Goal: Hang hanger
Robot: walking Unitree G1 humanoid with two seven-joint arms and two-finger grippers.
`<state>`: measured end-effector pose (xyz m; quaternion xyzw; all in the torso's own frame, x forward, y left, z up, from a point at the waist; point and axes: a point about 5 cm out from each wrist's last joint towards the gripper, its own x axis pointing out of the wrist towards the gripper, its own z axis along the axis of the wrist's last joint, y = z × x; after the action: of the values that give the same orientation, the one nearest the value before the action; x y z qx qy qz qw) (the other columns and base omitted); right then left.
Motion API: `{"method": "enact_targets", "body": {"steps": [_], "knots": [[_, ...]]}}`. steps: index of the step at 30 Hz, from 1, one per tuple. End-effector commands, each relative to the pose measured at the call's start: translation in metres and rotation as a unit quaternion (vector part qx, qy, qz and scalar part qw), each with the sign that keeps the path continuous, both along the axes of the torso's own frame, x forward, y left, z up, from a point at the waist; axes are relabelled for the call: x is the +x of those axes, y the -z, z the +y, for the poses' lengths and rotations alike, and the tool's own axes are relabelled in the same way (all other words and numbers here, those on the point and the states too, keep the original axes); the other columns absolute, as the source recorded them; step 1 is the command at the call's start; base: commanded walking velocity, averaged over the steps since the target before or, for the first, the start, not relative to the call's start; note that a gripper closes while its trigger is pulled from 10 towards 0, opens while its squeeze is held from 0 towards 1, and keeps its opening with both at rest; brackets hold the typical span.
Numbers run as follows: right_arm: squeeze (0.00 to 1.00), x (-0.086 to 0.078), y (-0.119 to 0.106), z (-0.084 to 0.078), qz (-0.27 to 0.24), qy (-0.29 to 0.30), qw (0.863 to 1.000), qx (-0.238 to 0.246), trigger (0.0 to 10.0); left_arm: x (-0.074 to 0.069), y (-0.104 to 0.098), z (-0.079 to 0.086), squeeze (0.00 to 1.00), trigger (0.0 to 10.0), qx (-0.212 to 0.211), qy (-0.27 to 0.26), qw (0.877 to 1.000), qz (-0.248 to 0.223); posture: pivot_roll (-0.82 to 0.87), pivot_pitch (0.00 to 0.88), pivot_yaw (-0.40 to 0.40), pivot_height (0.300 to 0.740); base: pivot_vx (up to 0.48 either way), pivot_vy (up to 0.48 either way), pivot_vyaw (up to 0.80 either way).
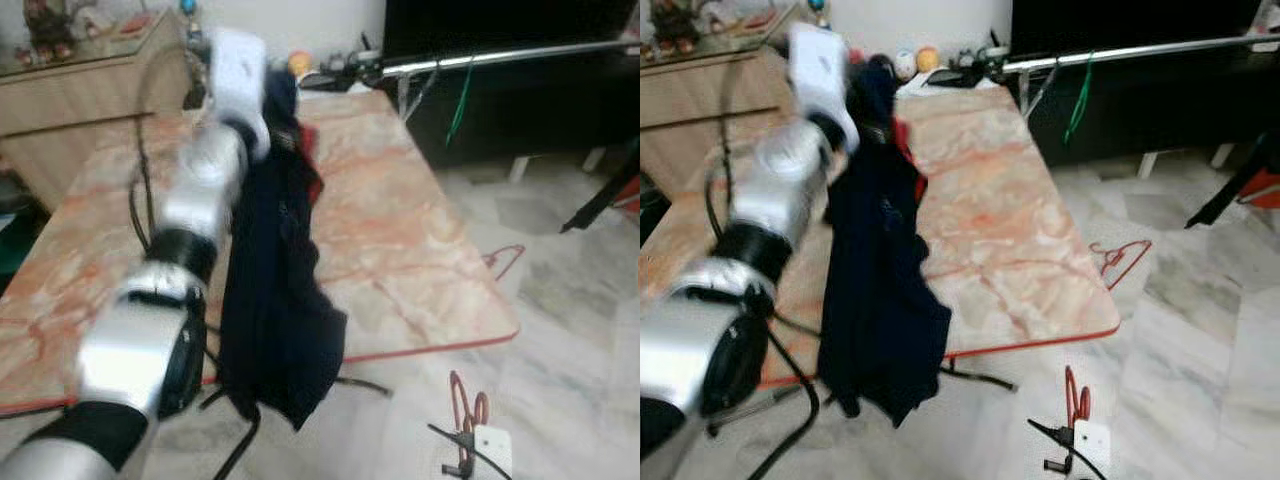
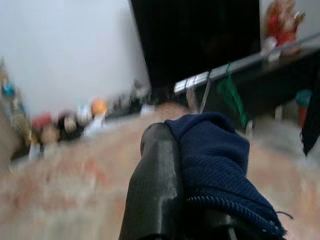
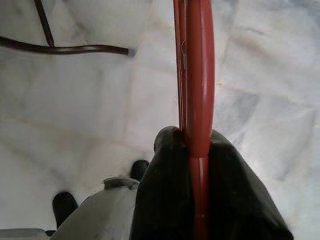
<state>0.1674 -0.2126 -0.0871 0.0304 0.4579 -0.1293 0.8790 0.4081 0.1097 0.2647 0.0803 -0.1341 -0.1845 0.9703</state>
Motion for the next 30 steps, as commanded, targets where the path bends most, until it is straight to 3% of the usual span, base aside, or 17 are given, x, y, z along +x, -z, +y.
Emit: {"method": "enact_targets", "body": {"steps": [1,7,9,10,14,21,22,23,25,26,30], "knots": [[0.0,-0.003,0.003,0.009,0.006,0.0,1.0,0.014,10.0,-0.003,0.012,0.01,0.0,10.0,-0.002,-0.003,1.0,0.02,-0.13,0.0,0.061,0.74,0.0,0.0,0.0],[0.0,-0.005,0.004,0.009,0.009,-0.001,1.0,0.014,10.0,-0.025,0.061,0.01,0.0,10.0,-0.002,0.013,0.995,0.095,-0.15,0.0,0.072,0.74,0.0,0.0,0.0],[0.0,-0.006,0.004,0.009,0.009,-0.001,1.0,0.014,10.0,-0.029,0.068,0.01,0.0,10.0,-0.001,0.017,0.994,0.106,-0.15,0.0,0.073,0.74,0.0,0.0,0.0],[0.0,-0.006,0.004,0.009,0.011,-0.001,1.0,0.014,10.0,-0.042,0.085,0.006,0.0,10.0,0.002,0.032,0.991,0.133,-0.15,0.0,0.076,0.74,0.0,0.0,0.0],[0.0,-0.007,0.005,0.009,0.012,-0.001,1.0,0.014,10.0,-0.062,0.101,-0.004,0.0,10.0,-0.002,0.06,0.985,0.16,-0.16,0.0,0.079,0.74,0.0,0.0,0.0],[0.0,-0.008,0.005,0.009,0.013,-0.002,1.0,0.014,10.0,-0.078,0.108,-0.017,0.0,10.0,0.013,0.092,0.98,0.177,-0.16,0.0,0.083,0.74,0.0,0.0,0.0],[0.0,-0.008,0.005,0.009,0.013,-0.002,1.0,0.014,10.0,-0.08,0.111,-0.018,0.18,10.0,0.018,0.095,0.979,0.181,-0.16,0.0,0.083,0.74,0.0,0.0,0.0],[0.0,-0.008,0.005,0.009,0.013,-0.001,1.0,0.014,10.0,-0.083,0.114,-0.019,0.92,10.0,0.019,0.096,0.978,0.187,-0.16,0.0,0.087,0.74,0.0,0.0,0.0],[0.0,-0.008,0.005,0.009,0.013,-0.001,1.0,0.014,10.0,-0.084,0.114,-0.019,0.92,10.0,0.019,0.096,0.977,0.189,-0.16,0.0,0.087,0.74,0.0,0.0,0.0],[0.0,-0.008,0.005,0.009,0.013,-0.001,1.0,0.014,10.0,-0.085,0.114,-0.019,1.0,10.0,0.019,0.096,0.977,0.191,-0.16,0.0,0.087,0.74,0.0,0.0,0.0],[0.0,-0.008,0.005,0.009,0.013,0.0,1.0,0.014,10.0,-0.088,0.115,-0.019,1.0,10.0,0.025,0.102,0.975,0.195,-0.16,0.0,0.088,0.74,0.0,0.0,0.0]]}}
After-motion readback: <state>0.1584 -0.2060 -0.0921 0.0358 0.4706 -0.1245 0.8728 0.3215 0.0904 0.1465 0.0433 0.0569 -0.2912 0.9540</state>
